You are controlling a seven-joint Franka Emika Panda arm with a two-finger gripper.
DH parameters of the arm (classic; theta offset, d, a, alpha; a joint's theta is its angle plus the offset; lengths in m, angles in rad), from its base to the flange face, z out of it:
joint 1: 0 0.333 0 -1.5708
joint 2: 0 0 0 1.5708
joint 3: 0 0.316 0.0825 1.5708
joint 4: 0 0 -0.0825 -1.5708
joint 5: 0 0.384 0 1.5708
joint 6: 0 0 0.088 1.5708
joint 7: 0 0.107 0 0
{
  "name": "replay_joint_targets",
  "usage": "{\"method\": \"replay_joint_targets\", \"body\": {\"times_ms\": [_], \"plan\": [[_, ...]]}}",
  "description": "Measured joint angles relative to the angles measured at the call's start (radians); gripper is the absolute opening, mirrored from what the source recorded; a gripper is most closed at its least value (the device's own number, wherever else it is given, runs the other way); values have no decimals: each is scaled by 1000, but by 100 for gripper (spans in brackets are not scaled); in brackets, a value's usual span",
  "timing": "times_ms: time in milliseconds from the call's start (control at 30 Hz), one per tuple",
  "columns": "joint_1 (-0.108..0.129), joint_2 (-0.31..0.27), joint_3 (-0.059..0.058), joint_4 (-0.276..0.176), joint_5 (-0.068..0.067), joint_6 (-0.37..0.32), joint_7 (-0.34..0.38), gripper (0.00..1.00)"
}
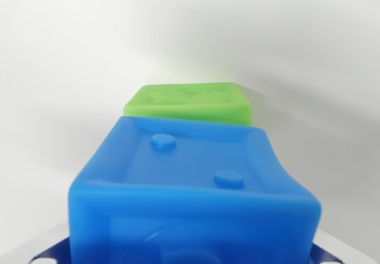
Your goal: Stack cube
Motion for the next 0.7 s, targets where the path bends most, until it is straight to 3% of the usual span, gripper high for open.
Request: {"method": "replay_joint_targets", "body": {"times_ms": [300, 333, 700], "plan": [[2, 32, -4, 6, -7, 27, 5, 0], [2, 33, -4, 6, -8, 29, 6, 100], [2, 34, -4, 6, -8, 30, 6, 100]]}}
